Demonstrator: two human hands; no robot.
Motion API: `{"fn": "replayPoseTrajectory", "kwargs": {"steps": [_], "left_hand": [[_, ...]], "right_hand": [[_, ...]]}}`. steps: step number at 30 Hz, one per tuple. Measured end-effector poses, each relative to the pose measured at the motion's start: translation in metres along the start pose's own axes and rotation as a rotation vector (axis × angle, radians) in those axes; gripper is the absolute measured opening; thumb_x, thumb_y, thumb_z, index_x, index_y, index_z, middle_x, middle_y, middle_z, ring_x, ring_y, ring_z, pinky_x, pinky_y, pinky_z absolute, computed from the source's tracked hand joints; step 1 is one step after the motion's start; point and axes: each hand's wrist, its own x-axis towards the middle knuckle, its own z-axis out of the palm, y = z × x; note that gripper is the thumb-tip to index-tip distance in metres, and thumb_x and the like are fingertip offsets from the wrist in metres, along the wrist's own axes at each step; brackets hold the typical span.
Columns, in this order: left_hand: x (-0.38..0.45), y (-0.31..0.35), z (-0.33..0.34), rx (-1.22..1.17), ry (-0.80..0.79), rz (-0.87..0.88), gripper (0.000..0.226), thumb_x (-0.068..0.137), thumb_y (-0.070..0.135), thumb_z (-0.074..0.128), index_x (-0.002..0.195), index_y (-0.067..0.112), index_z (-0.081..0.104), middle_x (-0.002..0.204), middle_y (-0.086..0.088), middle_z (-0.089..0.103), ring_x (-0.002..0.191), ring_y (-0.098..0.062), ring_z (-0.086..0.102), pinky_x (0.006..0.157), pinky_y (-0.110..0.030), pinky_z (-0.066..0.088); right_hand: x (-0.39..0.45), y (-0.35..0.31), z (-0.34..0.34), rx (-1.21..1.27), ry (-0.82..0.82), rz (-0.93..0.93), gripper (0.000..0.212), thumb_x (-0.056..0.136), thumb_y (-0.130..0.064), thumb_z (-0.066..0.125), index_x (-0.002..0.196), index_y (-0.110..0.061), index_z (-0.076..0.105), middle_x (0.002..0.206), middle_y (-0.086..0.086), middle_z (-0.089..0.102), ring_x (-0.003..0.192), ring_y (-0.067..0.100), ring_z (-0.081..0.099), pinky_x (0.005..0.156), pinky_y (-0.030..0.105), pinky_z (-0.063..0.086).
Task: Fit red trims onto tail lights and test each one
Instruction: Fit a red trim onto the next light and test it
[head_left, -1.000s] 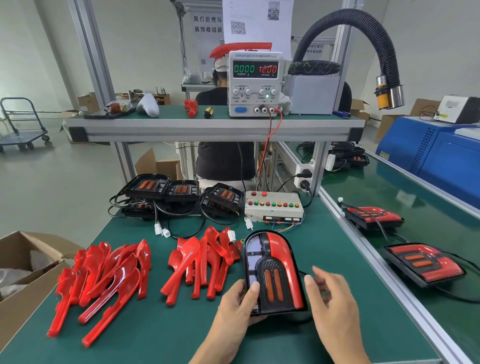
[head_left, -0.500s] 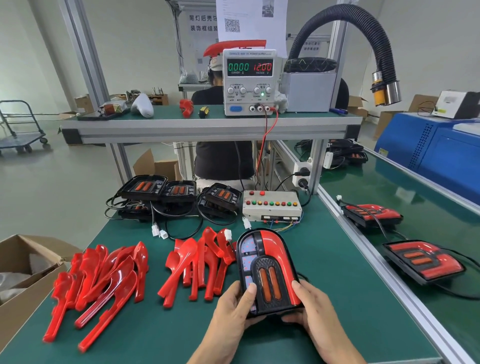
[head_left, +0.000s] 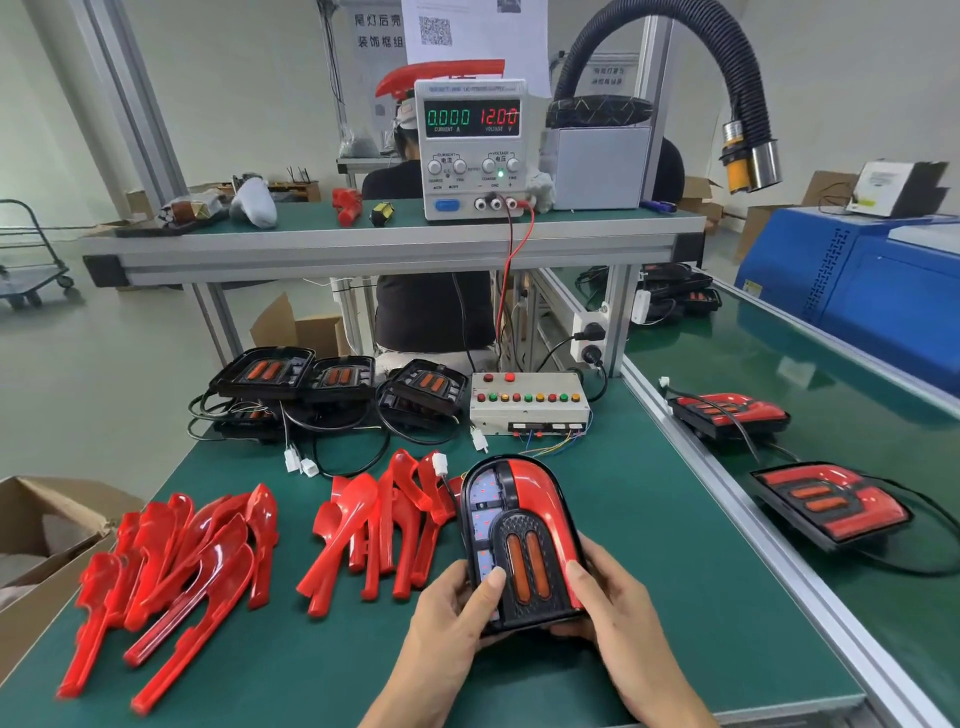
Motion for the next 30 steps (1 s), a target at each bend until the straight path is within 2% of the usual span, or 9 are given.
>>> {"fn": "replayPoseTrajectory", "kwargs": {"steps": [7,8,11,14,17,21,24,27,30], "left_hand": [[0.0,0.004,-0.004,0.057,-0.003,0.026,0.054,0.073,0.067,0.076,0.105,0.025,0.075,0.108,-0.011,0.077,0.109,-0.033,0.07,0.1,-0.055,0.053],[0.0,0.008,-0.005,0.078,0.033,0.039,0.055,0.072,0.069,0.074,0.103,0.025,0.075,0.105,-0.009,0.077,0.106,-0.029,0.072,0.098,-0.051,0.055],[0.006,0.031,-0.011,0.261,0.233,0.171,0.062,0.066,0.08,0.065,0.108,0.034,0.069,0.102,0.015,0.075,0.097,0.005,0.068,0.083,-0.013,0.05],[0.031,0.061,-0.012,0.386,0.321,0.275,0.063,0.075,0.074,0.064,0.124,0.036,0.057,0.114,0.02,0.067,0.102,0.011,0.062,0.083,-0.011,0.044],[0.063,0.098,-0.012,0.568,0.219,0.194,0.057,0.08,0.075,0.062,0.119,0.033,0.062,0.113,0.015,0.066,0.098,0.005,0.063,0.083,-0.017,0.047],[0.096,0.134,-0.014,0.719,-0.155,-0.077,0.081,0.062,0.092,0.062,0.091,0.016,0.071,0.089,0.007,0.066,0.081,-0.012,0.059,0.08,-0.032,0.043],[0.104,0.137,-0.014,0.698,-0.375,-0.237,0.051,0.071,0.068,0.079,0.088,0.019,0.077,0.09,0.001,0.076,0.078,-0.014,0.067,0.075,-0.024,0.051],[0.105,0.127,-0.013,0.481,-0.372,-0.292,0.021,0.081,0.034,0.084,0.084,0.014,0.079,0.089,-0.009,0.077,0.076,-0.019,0.072,0.078,-0.031,0.058],[0.103,0.12,-0.013,0.425,-0.339,-0.287,0.014,0.081,0.028,0.084,0.075,0.017,0.078,0.082,-0.007,0.076,0.07,-0.018,0.072,0.075,-0.03,0.056]], "right_hand": [[-0.002,0.002,-0.002,-0.013,0.028,-0.041,0.042,0.094,-0.037,0.071,0.135,-0.033,0.065,0.126,-0.003,0.073,0.118,0.019,0.069,0.098,0.038,0.058],[-0.002,0.002,-0.002,-0.021,0.033,-0.041,0.045,0.092,-0.034,0.07,0.136,-0.03,0.064,0.126,-0.004,0.073,0.118,0.018,0.069,0.096,0.035,0.058],[-0.002,0.004,-0.001,-0.041,0.036,-0.041,0.045,0.094,-0.021,0.066,0.139,-0.024,0.061,0.124,-0.008,0.074,0.111,0.012,0.071,0.077,0.023,0.06],[-0.002,0.005,0.001,-0.027,0.033,-0.05,0.044,0.095,-0.021,0.071,0.137,-0.03,0.064,0.123,-0.004,0.074,0.106,0.016,0.074,0.071,0.033,0.062],[-0.003,0.005,0.002,-0.011,0.032,-0.043,0.045,0.085,-0.032,0.074,0.128,-0.041,0.068,0.12,-0.002,0.075,0.098,0.021,0.075,0.065,0.041,0.062],[-0.003,0.003,0.002,-0.047,0.01,-0.044,0.062,0.076,-0.047,0.076,0.136,-0.041,0.063,0.118,-0.002,0.076,0.096,0.022,0.076,0.066,0.037,0.062],[-0.004,-0.001,0.003,-0.075,-0.029,-0.092,0.052,0.082,-0.044,0.073,0.132,-0.052,0.062,0.124,-0.006,0.074,0.109,0.013,0.072,0.08,0.029,0.06],[-0.004,-0.001,0.005,-0.087,-0.039,-0.139,0.045,0.091,-0.027,0.069,0.132,-0.046,0.064,0.133,-0.01,0.068,0.125,0.008,0.063,0.097,0.015,0.049],[-0.003,0.001,0.005,-0.105,-0.056,-0.15,0.046,0.093,-0.02,0.065,0.132,-0.045,0.064,0.135,-0.011,0.067,0.128,0.009,0.061,0.1,0.014,0.047]]}}
